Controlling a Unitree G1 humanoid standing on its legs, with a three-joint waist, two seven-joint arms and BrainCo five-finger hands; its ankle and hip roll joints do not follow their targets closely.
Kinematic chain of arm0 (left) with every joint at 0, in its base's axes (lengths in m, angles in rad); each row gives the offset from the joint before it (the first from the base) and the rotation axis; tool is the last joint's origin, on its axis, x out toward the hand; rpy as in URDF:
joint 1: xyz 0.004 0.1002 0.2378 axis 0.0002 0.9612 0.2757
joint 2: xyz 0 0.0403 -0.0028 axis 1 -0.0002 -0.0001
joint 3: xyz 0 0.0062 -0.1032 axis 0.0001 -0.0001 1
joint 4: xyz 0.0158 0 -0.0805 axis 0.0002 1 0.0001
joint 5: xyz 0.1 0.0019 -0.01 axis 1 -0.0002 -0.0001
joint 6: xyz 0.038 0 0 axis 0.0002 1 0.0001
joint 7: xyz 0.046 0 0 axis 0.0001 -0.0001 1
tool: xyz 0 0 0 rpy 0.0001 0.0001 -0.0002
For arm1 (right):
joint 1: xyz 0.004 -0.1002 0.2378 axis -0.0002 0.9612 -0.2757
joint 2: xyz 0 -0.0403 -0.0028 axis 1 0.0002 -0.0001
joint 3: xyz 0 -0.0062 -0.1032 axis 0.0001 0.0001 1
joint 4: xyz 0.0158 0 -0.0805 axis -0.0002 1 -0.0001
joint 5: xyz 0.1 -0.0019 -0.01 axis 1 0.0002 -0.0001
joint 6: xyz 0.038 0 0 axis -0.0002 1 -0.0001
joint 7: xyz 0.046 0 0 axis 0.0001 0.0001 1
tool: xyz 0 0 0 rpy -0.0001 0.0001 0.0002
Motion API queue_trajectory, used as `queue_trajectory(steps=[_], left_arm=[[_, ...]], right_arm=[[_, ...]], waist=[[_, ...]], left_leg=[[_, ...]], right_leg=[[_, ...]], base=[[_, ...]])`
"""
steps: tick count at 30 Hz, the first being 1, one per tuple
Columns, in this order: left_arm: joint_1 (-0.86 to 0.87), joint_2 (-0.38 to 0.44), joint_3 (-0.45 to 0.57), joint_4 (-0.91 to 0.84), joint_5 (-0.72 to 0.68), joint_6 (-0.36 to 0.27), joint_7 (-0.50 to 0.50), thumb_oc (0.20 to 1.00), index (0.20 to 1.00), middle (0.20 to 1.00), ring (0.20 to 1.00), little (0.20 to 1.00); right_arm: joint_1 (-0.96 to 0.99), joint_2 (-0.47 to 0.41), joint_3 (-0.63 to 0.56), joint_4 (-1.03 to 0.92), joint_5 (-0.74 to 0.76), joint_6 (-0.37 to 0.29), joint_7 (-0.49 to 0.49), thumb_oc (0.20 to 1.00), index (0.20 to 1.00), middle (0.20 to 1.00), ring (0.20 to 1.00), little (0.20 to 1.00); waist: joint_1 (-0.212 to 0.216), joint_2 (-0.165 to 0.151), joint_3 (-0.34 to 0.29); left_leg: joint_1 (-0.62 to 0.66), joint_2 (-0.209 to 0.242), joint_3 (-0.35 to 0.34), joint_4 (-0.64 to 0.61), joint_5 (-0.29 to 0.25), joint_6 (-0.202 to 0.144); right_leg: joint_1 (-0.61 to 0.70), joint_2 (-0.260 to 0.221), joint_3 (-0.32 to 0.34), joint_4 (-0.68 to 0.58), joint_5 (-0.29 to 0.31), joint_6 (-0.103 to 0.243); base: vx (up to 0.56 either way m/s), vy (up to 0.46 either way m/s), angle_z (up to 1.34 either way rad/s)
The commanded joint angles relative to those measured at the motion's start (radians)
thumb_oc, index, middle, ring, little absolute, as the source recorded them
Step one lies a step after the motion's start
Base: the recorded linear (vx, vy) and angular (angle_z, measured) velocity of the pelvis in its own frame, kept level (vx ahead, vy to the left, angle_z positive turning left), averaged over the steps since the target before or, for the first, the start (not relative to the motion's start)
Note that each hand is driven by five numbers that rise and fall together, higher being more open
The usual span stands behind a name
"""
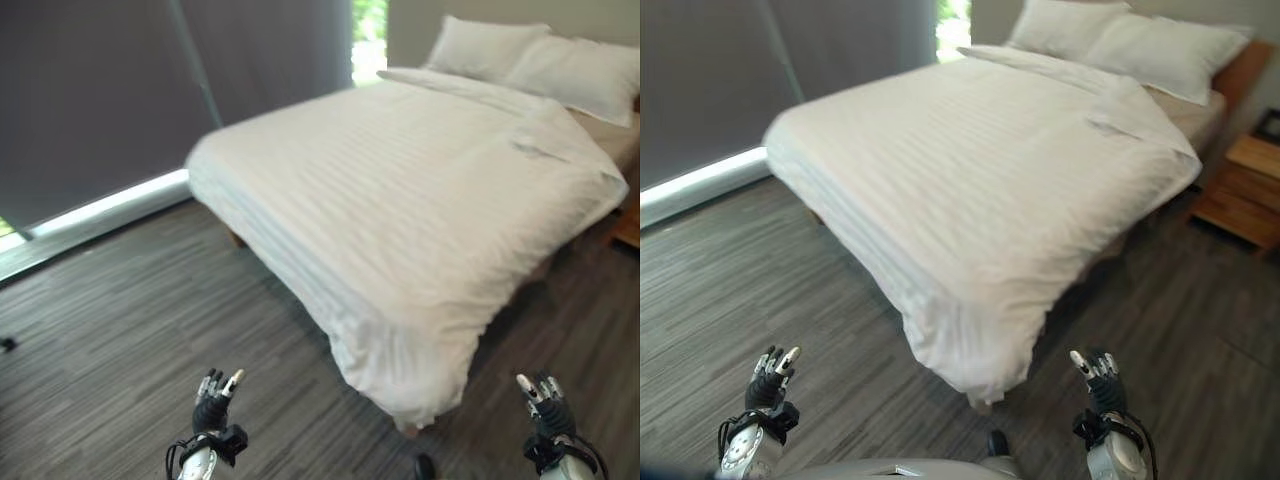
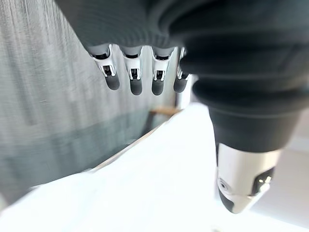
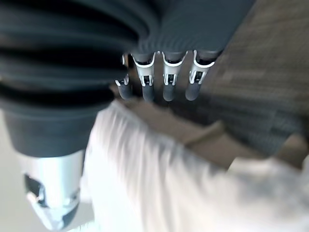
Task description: Making the bed.
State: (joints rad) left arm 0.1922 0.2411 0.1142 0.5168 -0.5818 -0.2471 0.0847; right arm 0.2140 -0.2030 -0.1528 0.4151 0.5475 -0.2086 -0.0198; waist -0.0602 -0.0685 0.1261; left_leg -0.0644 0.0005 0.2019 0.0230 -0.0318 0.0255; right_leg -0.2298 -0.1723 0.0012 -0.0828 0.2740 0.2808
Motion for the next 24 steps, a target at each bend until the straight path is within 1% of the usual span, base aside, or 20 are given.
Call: queue_trajectory(steps=[1, 3, 5, 6, 7, 9, 10, 11, 12, 13, 14, 15, 17, 18, 19, 20, 21, 22, 23, 24], left_arm=[[-0.034, 0.049, 0.056, -0.052, -0.015, -0.066, 0.025, 1.0, 1.0, 1.0, 1.0, 1.0], [-0.012, 0.04, 0.077, -0.084, -0.029, -0.064, 0.018, 1.0, 1.0, 1.0, 1.0, 1.0], [0.019, 0.044, 0.109, -0.096, -0.018, -0.076, 0.022, 1.0, 1.0, 1.0, 1.0, 1.0], [0.028, 0.046, 0.142, -0.102, -0.026, -0.097, 0.043, 1.0, 1.0, 1.0, 1.0, 1.0], [0.025, 0.032, 0.184, -0.107, -0.098, -0.125, 0.062, 1.0, 1.0, 1.0, 1.0, 1.0], [0.0, 0.037, 0.218, -0.097, -0.117, -0.126, 0.088, 1.0, 1.0, 1.0, 1.0, 1.0], [-0.002, 0.038, 0.218, -0.095, -0.118, -0.127, 0.088, 1.0, 1.0, 1.0, 1.0, 1.0], [-0.013, 0.042, 0.224, -0.09, -0.117, -0.129, 0.086, 1.0, 1.0, 1.0, 1.0, 1.0], [-0.025, 0.049, 0.224, -0.089, -0.111, -0.134, 0.085, 1.0, 1.0, 1.0, 1.0, 1.0], [-0.019, 0.05, 0.222, -0.095, -0.103, -0.136, 0.075, 1.0, 1.0, 1.0, 1.0, 1.0], [-0.011, 0.032, 0.225, -0.102, -0.107, -0.139, 0.066, 1.0, 1.0, 1.0, 1.0, 1.0], [-0.011, 0.032, 0.225, -0.102, -0.107, -0.139, 0.066, 1.0, 1.0, 1.0, 1.0, 1.0], [0.011, 0.018, 0.236, -0.122, -0.09, -0.141, 0.07, 1.0, 1.0, 1.0, 1.0, 1.0], [0.045, -0.005, 0.243, -0.13, -0.077, -0.133, 0.072, 1.0, 1.0, 1.0, 1.0, 1.0], [0.059, -0.02, 0.235, -0.141, -0.078, -0.128, 0.074, 1.0, 1.0, 1.0, 1.0, 1.0], [0.061, -0.02, 0.234, -0.143, -0.078, -0.127, 0.075, 1.0, 1.0, 1.0, 1.0, 1.0], [0.074, -0.037, 0.206, -0.158, -0.07, -0.117, 0.071, 1.0, 1.0, 1.0, 1.0, 1.0], [0.076, -0.037, 0.205, -0.158, -0.07, -0.117, 0.071, 1.0, 1.0, 1.0, 1.0, 1.0], [0.08, -0.044, 0.17, -0.191, -0.066, -0.104, 0.067, 1.0, 1.0, 1.0, 1.0, 1.0], [0.086, -0.044, 0.162, -0.204, -0.061, -0.104, 0.063, 1.0, 1.0, 1.0, 1.0, 1.0]], right_arm=[[0.0, -0.006, -0.005, -0.087, -0.005, -0.046, -0.028, 1.0, 1.0, 1.0, 1.0, 1.0], [-0.004, -0.018, -0.021, -0.065, -0.008, -0.046, -0.028, 1.0, 1.0, 1.0, 1.0, 1.0], [-0.04, -0.025, -0.021, -0.062, -0.013, -0.062, -0.055, 1.0, 1.0, 1.0, 1.0, 1.0], [-0.068, -0.028, -0.02, -0.067, -0.016, -0.079, -0.082, 1.0, 1.0, 1.0, 1.0, 1.0], [-0.085, -0.034, -0.005, -0.106, 0.012, -0.08, -0.068, 1.0, 1.0, 1.0, 1.0, 1.0], [-0.079, -0.047, -0.003, -0.129, 0.033, -0.086, -0.062, 1.0, 1.0, 1.0, 1.0, 1.0], [-0.08, -0.047, -0.003, -0.129, 0.033, -0.086, -0.062, 1.0, 1.0, 1.0, 1.0, 1.0], [-0.062, -0.062, -0.014, -0.146, 0.019, -0.082, -0.062, 1.0, 1.0, 1.0, 1.0, 1.0], [-0.05, -0.088, -0.032, -0.164, 0.002, -0.08, -0.065, 1.0, 1.0, 1.0, 1.0, 1.0], [-0.053, -0.121, -0.044, -0.156, -0.016, -0.08, -0.068, 1.0, 1.0, 1.0, 1.0, 1.0], [-0.066, -0.125, -0.064, -0.149, -0.033, -0.08, -0.091, 1.0, 1.0, 1.0, 1.0, 1.0], [-0.067, -0.125, -0.065, -0.15, -0.034, -0.08, -0.092, 1.0, 1.0, 1.0, 1.0, 1.0], [-0.043, -0.098, -0.111, -0.158, -0.054, -0.099, -0.137, 1.0, 1.0, 1.0, 1.0, 1.0], [-0.04, -0.064, -0.153, -0.158, -0.071, -0.122, -0.206, 1.0, 1.0, 1.0, 1.0, 1.0], [-0.053, -0.034, -0.174, -0.169, -0.07, -0.14, -0.26, 1.0, 1.0, 1.0, 1.0, 1.0], [-0.05, -0.032, -0.173, -0.173, -0.074, -0.138, -0.264, 1.0, 1.0, 1.0, 1.0, 1.0], [-0.036, -0.006, -0.18, -0.182, -0.107, -0.128, -0.28, 1.0, 1.0, 1.0, 1.0, 1.0], [-0.035, -0.007, -0.18, -0.182, -0.108, -0.128, -0.281, 1.0, 1.0, 1.0, 1.0, 1.0], [-0.007, 0.006, -0.146, -0.212, -0.18, -0.103, -0.293, 1.0, 1.0, 1.0, 1.0, 1.0], [0.01, 0.013, -0.133, -0.22, -0.188, -0.094, -0.283, 1.0, 1.0, 1.0, 1.0, 1.0]], waist=[[0.046, 0.033, 0.036], [0.07, 0.044, 0.015], [0.115, 0.036, -0.007], [0.146, 0.029, -0.012], [0.17, 0.016, -0.02], [0.166, 0.02, -0.013], [0.165, 0.022, -0.013], [0.156, 0.024, -0.006], [0.156, 0.031, 0.01], [0.162, 0.028, 0.032], [0.147, 0.007, 0.045], [0.146, 0.006, 0.044], [0.133, -0.001, 0.028], [0.132, 0.004, 0.007], [0.121, 0.013, -0.005], [0.125, 0.014, -0.005], [0.112, 0.025, -0.019], [0.113, 0.026, -0.021], [0.095, 0.035, -0.027], [0.09, 0.038, -0.029]], left_leg=[[0.036, 0.042, -0.026, 0.017, 0.027, -0.014], [0.008, 0.048, 0.035, 0.019, 0.043, -0.003], [-0.052, 0.058, 0.106, 0.062, 0.054, -0.003], [-0.077, 0.077, 0.143, 0.075, 0.059, -0.011], [-0.126, 0.122, 0.178, 0.066, 0.103, -0.05], [-0.168, 0.166, 0.178, 0.042, 0.199, -0.105], [-0.168, 0.168, 0.176, 0.039, 0.202, -0.107], [-0.192, 0.189, 0.158, 0.047, 0.229, -0.124], [-0.209, 0.188, 0.081, 0.078, 0.233, -0.14], [-0.197, 0.152, -0.071, 0.151, 0.2, -0.148], [-0.155, 0.087, -0.216, 0.251, 0.1, -0.151], [-0.158, 0.086, -0.217, 0.249, 0.104, -0.15], [-0.119, 0.034, -0.273, 0.21, 0.067, -0.132], [-0.09, -0.024, -0.303, 0.122, 0.03, -0.088], [-0.063, -0.033, -0.301, 0.072, 0.03, -0.07], [-0.056, -0.031, -0.298, 0.062, 0.033, -0.07], [-0.034, -0.034, -0.299, 0.021, 0.052, -0.055], [-0.026, -0.032, -0.298, 0.017, 0.044, -0.056], [-0.022, -0.032, -0.3, 0.0, 0.062, -0.052], [-0.015, -0.033, -0.302, -0.004, 0.061, -0.048]], right_leg=[[0.128, -0.118, -0.204, 0.352, -0.157, -0.08], [0.205, -0.127, -0.248, 0.43, -0.191, -0.095], [0.274, -0.17, -0.29, 0.46, -0.154, -0.086], [0.304, -0.184, -0.331, 0.44, -0.164, -0.082], [0.365, -0.111, -0.346, 0.224, -0.312, -0.093], [0.372, -0.049, -0.313, 0.103, -0.348, -0.113], [0.373, -0.045, -0.315, 0.099, -0.347, -0.116], [0.38, -0.023, -0.31, 0.075, -0.356, -0.124], [0.368, -0.007, -0.293, 0.076, -0.352, -0.133], [0.346, -0.009, -0.265, 0.09, -0.346, -0.145], [0.318, -0.023, -0.232, 0.099, -0.322, -0.157], [0.316, -0.023, -0.233, 0.098, -0.319, -0.157], [0.295, 0.005, -0.177, 0.073, -0.295, -0.159], [0.274, 0.038, -0.133, 0.06, -0.282, -0.162], [0.262, 0.061, -0.124, 0.055, -0.273, -0.164], [0.263, 0.062, -0.12, 0.055, -0.273, -0.164], [0.24, 0.081, -0.1, 0.043, -0.253, -0.167], [0.246, 0.082, -0.099, 0.041, -0.26, -0.166], [0.233, 0.086, -0.087, 0.031, -0.246, -0.167], [0.233, 0.087, -0.085, 0.032, -0.245, -0.166]], base=[[-0.36, 0.065, -1.02], [-0.35, 0.01, -0.97], [-0.31, -0.112, -0.89], [-0.45, -0.388, -1.28], [-0.46, -0.465, -1.54], [-0.32, -0.398, -1.0], [-0.19, -0.268, -0.38], [-0.23, -0.218, -0.18], [-0.37, -0.278, 0.07], [-0.45, -0.285, -0.32], [-0.33, -0.191, -0.88], [-0.22, -0.183, -1.18], [-0.05, -0.136, -0.86], [0.01, -0.125, -0.77], [0.02, -0.084, -0.94], [-0.05, 0.019, -0.8], [-0.01, 0.028, -0.69], [-0.08, 0.077, -0.55], [-0.03, 0.06, -0.53], [-0.03, 0.061, -0.34]])
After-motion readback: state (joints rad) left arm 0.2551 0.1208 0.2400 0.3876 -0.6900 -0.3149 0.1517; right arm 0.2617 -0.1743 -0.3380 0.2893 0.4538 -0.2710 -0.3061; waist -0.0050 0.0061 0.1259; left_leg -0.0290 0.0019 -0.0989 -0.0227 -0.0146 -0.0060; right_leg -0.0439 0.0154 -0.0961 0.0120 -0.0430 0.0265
